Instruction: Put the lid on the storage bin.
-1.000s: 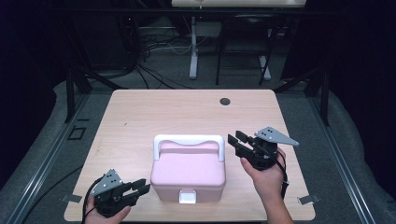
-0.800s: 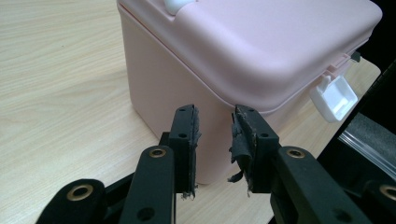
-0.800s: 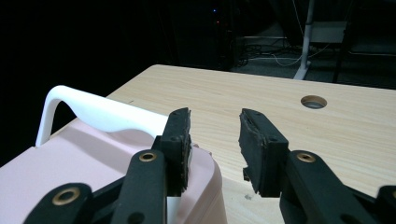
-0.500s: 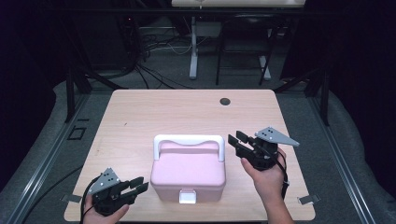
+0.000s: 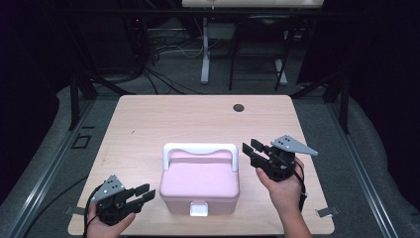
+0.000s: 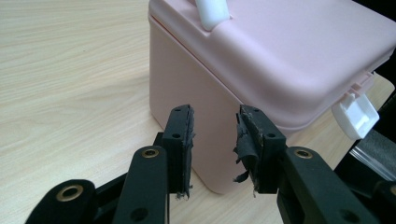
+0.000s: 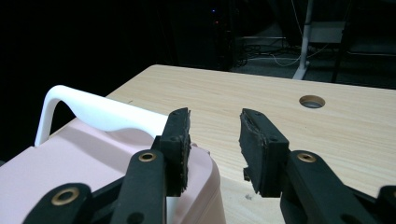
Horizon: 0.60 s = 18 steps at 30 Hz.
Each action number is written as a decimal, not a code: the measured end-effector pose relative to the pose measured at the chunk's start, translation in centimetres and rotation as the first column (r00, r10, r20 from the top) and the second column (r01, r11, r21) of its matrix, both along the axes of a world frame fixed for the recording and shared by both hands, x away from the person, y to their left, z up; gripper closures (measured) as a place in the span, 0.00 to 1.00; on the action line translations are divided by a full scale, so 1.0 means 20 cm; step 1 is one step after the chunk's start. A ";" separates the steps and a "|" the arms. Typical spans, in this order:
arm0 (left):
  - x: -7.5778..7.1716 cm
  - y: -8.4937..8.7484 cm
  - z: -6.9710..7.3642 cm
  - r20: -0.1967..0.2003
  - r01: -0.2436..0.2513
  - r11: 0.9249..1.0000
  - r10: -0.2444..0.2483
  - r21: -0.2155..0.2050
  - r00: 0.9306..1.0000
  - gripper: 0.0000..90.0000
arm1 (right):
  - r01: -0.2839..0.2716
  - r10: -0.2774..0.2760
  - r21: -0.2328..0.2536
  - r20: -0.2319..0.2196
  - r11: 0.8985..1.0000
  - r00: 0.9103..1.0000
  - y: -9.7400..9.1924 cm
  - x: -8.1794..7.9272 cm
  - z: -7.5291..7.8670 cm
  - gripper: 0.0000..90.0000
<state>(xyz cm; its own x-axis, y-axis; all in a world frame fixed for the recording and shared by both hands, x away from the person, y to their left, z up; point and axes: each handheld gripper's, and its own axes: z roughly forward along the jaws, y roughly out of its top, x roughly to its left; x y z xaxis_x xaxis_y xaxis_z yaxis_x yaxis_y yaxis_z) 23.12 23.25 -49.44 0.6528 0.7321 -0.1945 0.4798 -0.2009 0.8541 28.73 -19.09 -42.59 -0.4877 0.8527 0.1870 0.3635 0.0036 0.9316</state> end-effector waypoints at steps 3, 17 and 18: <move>0.02 0.00 0.01 0.002 -0.001 1.000 0.001 0.004 1.000 0.72 | 0.000 0.000 0.001 0.002 1.000 1.000 0.00 0.00 0.00 0.69; 0.16 -0.01 0.07 0.035 -0.046 0.999 0.046 -0.011 0.998 0.70 | 0.003 -0.003 0.000 -0.001 1.000 1.000 -0.01 0.00 0.00 0.69; 0.18 -0.01 0.07 0.032 -0.051 0.999 0.052 -0.019 0.998 0.70 | 0.004 -0.004 0.001 -0.001 1.000 1.000 -0.01 0.00 0.00 0.69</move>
<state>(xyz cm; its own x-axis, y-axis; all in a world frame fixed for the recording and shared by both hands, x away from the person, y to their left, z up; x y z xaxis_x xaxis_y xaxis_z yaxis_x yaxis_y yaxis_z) 26.63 23.11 -48.00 0.6206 0.7614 -0.1872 0.4612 -0.1614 0.8725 28.68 -19.28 -42.67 -0.4842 0.8544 0.1885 0.3648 0.0014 0.9311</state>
